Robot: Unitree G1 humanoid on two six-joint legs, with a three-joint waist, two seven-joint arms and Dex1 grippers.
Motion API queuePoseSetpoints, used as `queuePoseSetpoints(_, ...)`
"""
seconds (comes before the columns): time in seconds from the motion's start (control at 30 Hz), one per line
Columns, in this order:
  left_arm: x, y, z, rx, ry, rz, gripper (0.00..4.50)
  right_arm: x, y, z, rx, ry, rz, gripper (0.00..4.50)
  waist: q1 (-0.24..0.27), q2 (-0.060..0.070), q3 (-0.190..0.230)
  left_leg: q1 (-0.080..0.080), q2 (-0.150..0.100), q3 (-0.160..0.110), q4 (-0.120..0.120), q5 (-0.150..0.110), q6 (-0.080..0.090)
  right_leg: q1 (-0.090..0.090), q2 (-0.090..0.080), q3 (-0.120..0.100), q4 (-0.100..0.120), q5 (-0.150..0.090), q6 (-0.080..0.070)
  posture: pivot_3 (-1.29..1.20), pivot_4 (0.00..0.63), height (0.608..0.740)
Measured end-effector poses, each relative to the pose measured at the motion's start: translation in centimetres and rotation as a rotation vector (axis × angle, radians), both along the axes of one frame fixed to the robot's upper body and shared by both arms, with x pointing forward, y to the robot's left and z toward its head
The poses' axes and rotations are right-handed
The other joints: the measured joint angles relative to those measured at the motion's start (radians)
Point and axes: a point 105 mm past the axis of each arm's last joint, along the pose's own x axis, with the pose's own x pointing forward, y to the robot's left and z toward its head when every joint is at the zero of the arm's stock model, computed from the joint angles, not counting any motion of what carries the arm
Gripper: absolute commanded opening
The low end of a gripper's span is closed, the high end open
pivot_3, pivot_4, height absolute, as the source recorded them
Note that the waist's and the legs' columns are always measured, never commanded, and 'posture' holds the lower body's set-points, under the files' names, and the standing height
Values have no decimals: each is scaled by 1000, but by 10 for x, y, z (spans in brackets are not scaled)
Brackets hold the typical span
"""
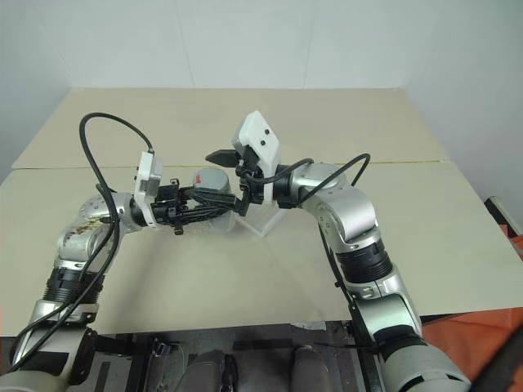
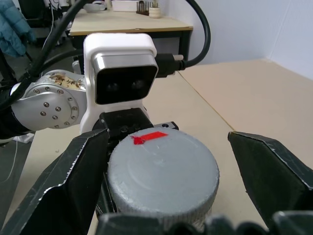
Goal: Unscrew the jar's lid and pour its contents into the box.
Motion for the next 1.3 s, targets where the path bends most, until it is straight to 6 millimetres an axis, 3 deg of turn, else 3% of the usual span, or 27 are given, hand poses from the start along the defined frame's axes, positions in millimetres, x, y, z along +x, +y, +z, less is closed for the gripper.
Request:
queuePoseSetpoints(0.07,0,0,1,6,-18,4,1908,0,0,0,-3,5,0,3912,0,0,0,0,0,0,0,0,0,0,0,0,0,0,0,0,150,740)
queuePoseSetpoints(0.17,1,1,1,6,-22,17,1908,-2,2,-1,-10,4,19,2952,0,0,0,0,0,0,0,0,0,0,0,0,0,0,0,0,150,740)
queuePoseSetpoints(0.5,-6,7,-3,11,-22,17,1908,-6,8,-4,-21,10,78,2952,-1,0,0,0,0,0,0,0,0,0,0,0,0,0,0,0,150,740)
queuePoseSetpoints(0.87,-45,3,4,25,24,-226,1908,-31,8,-1,-41,13,571,2952,-3,0,0,1,0,0,0,0,1,0,0,0,0,0,0,0,150,740)
queuePoseSetpoints(1.0,-52,7,2,64,24,-241,1908,-33,13,-4,-59,9,690,2952,-6,1,1,0,1,0,0,0,0,0,0,0,1,0,0,0,150,740)
queuePoseSetpoints(1.2,-51,13,3,74,17,-216,1908,-30,20,-2,-56,-20,719,2952,-1,1,1,0,0,0,0,0,0,0,0,0,1,0,0,0,150,740)
queuePoseSetpoints(1.3,-50,14,2,77,17,-200,1908,-26,22,-3,-66,-51,690,3643,1,1,1,0,0,0,0,0,0,0,0,0,1,0,0,0,150,740)
